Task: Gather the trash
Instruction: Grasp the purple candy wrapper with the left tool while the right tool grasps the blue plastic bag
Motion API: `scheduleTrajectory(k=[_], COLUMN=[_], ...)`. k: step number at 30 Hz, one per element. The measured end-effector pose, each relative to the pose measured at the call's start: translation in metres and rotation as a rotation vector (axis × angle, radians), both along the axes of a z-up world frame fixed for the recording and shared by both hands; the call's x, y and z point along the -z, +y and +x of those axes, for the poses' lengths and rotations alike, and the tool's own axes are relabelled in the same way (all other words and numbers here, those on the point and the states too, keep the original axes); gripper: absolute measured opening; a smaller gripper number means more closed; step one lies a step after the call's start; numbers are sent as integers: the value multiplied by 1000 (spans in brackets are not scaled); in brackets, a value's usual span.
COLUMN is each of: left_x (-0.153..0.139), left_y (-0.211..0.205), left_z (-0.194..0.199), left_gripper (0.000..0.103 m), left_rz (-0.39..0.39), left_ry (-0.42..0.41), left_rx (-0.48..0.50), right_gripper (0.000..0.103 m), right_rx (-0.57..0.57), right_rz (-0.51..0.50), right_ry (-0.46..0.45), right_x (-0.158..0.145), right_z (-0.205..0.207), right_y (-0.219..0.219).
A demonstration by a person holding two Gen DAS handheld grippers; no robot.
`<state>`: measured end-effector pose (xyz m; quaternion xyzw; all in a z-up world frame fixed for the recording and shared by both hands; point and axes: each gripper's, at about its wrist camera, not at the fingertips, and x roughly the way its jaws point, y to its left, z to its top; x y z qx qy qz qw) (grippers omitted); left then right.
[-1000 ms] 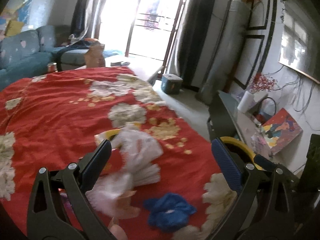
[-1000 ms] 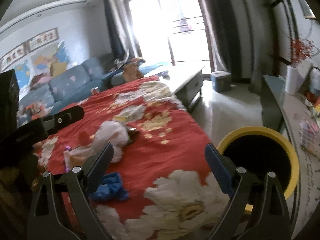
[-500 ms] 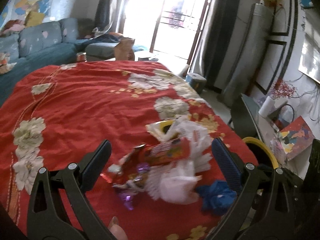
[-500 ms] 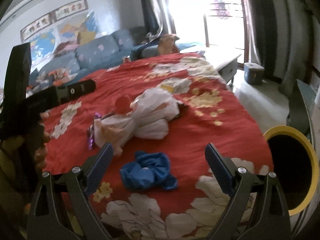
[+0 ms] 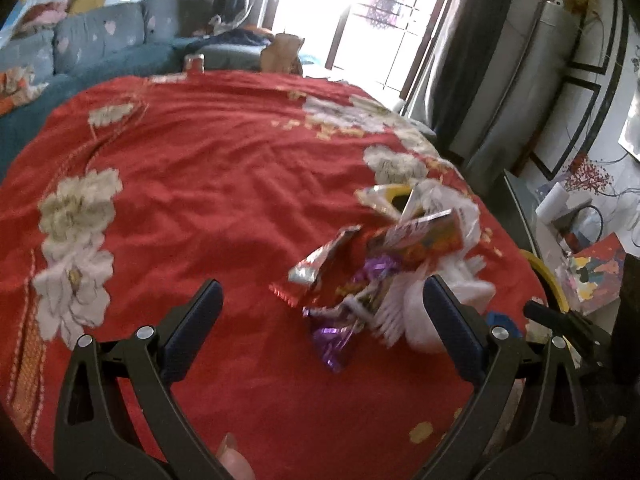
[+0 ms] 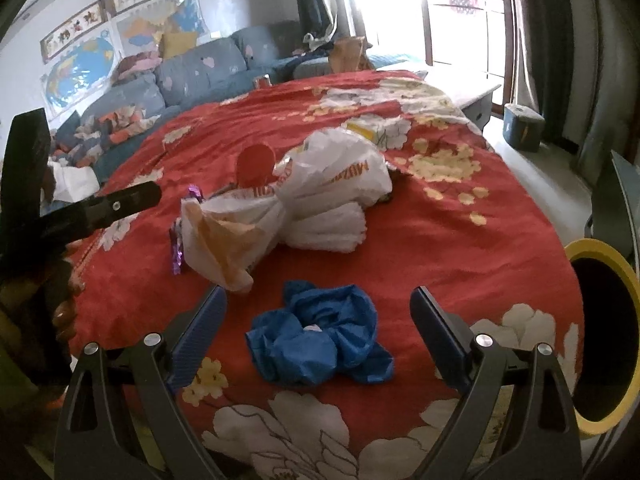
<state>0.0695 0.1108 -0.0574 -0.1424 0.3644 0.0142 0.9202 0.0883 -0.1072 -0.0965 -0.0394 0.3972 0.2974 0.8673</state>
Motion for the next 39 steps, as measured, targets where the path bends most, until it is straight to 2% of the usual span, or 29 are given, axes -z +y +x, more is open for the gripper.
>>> scheduleTrajectory(k=[6, 8, 10, 13, 14, 16, 20, 24, 26, 29, 39], left_x=[20, 24, 24, 24, 25, 27, 35, 37, 36, 31, -5], left_y=[0, -3, -6, -15, -18, -22, -22, -23, -23, -22, -16], left_z=[4, 6, 6, 5, 6, 8, 11, 9, 8, 4, -7], left_gripper=[76, 66, 60, 56, 48, 41, 38, 33, 26, 21, 21], left_rz=[-29, -31, -23, -6, -3, 9, 12, 10, 2, -18, -70], left_ry=[38, 52, 52, 46, 48, 55, 85, 98, 97, 91, -3], left_rx=[15, 29, 32, 72, 84, 95, 102, 115, 121, 122, 102], right_gripper=[90, 90, 88, 80, 77, 72, 51, 35, 31, 27, 25], right_rx=[-4, 1, 5, 5, 2, 2, -2, -4, -4, -1, 26], right_rz=[-25, -26, -24, -17, -13, -12, 4, 20, 29, 42, 83], right_ry=[27, 41, 49, 77, 90, 98, 106, 112, 109, 100, 38], right_x=[12, 16, 18, 23, 25, 26, 27, 27, 25, 22, 6], right_z=[1, 2, 4, 7, 8, 9, 9, 9, 8, 7, 0], right_y=[5, 4, 3, 1, 1, 1, -2, -5, -7, -10, -22])
